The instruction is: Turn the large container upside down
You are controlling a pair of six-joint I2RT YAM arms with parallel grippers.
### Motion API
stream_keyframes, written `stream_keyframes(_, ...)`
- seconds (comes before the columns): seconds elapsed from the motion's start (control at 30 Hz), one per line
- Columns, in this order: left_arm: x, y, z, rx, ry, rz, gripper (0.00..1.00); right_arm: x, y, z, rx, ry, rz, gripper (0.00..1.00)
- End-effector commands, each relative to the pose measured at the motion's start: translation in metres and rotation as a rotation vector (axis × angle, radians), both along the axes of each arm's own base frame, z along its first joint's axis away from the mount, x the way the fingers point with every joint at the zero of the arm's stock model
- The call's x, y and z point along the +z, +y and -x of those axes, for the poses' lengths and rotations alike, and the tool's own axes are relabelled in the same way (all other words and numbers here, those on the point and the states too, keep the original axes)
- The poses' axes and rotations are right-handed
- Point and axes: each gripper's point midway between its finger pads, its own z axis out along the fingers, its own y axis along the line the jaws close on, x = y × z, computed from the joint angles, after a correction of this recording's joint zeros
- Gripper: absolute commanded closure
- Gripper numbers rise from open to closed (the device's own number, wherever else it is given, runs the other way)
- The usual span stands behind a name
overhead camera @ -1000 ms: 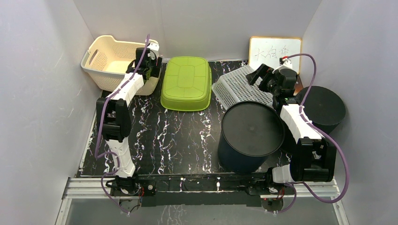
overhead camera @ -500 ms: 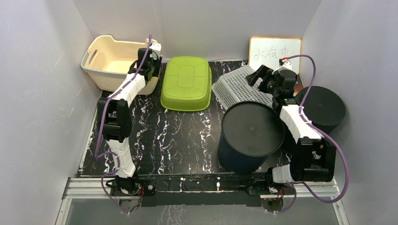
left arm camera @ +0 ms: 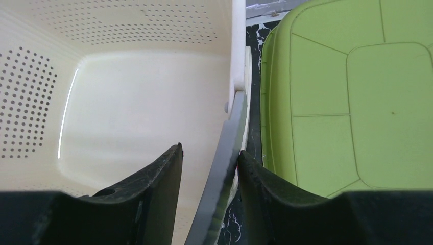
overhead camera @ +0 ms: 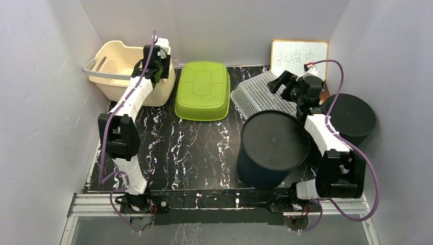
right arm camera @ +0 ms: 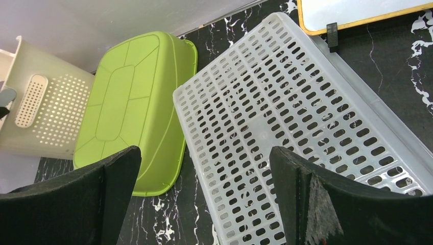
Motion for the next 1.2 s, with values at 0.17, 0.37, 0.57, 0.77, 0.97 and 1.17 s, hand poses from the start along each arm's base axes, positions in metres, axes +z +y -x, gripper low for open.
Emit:
stream_keyframes(0.17, 0.048, 0.019, 0.026, 0.060, -0.075, -0.002, 0.91, 0.038, -0.002, 0.006, -0.006, -0.113, 0.008, 0.02)
stream_keyframes(0.37, 0.044, 0.011, 0.024, 0.004, -0.074, -0.001, 0.34, 0.038, -0.003, 0.008, -0.009, -0.112, 0.014, 0.02)
stream_keyframes(0.57, 0.058, -0.011, 0.011, -0.127, -0.080, 0.025, 0.23, 0.036, -0.004, 0.008, -0.015, -0.107, 0.015, 0.02)
stream_keyframes(0.77, 0.043, -0.037, -0.013, -0.255, 0.047, 0.055, 0.33, 0.029, -0.005, 0.007, -0.024, -0.094, 0.017, 0.02)
stream_keyframes(0.97, 0.014, -0.043, -0.023, -0.269, 0.117, 0.074, 0.36, 0.028, -0.009, 0.005, -0.041, -0.089, 0.032, 0.02)
stream_keyframes(1.17, -0.011, -0.038, -0.027, -0.249, 0.151, 0.052, 0.37, 0.023, -0.012, 0.002, -0.048, -0.078, 0.045, 0.02)
